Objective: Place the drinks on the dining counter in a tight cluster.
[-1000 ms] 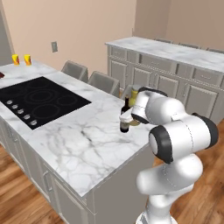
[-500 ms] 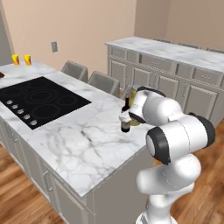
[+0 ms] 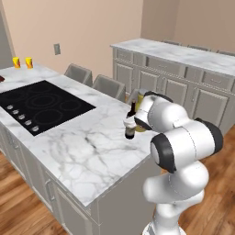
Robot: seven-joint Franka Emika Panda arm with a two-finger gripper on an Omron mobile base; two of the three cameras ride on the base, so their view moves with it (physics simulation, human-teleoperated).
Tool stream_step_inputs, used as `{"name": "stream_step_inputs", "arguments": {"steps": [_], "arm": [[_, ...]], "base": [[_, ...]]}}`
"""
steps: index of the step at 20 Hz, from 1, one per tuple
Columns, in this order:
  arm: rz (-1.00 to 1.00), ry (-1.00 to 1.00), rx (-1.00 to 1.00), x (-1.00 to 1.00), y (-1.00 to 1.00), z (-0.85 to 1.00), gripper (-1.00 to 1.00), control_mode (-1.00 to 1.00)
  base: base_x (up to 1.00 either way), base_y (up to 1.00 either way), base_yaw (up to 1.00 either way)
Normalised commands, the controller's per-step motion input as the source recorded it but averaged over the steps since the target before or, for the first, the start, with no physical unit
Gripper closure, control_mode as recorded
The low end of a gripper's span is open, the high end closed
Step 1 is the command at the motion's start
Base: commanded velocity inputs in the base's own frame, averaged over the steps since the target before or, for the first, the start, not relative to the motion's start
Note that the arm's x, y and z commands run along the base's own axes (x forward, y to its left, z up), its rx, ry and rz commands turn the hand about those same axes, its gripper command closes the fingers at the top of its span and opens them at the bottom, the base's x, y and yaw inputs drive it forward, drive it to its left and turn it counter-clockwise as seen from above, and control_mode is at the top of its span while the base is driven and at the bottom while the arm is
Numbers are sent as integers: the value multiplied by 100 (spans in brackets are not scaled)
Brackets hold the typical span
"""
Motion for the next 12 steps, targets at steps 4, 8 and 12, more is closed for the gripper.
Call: {"name": "stream_step_inputs", "arguments": {"steps": [4,8,12], "arm": [[0,0,0,0,0,-5,100,-100],[0,0,0,0,0,0,-100,-100],[0,0,0,0,0,0,-100,-100]], "base": [[0,0,0],[0,0,0],[0,0,0]]}}
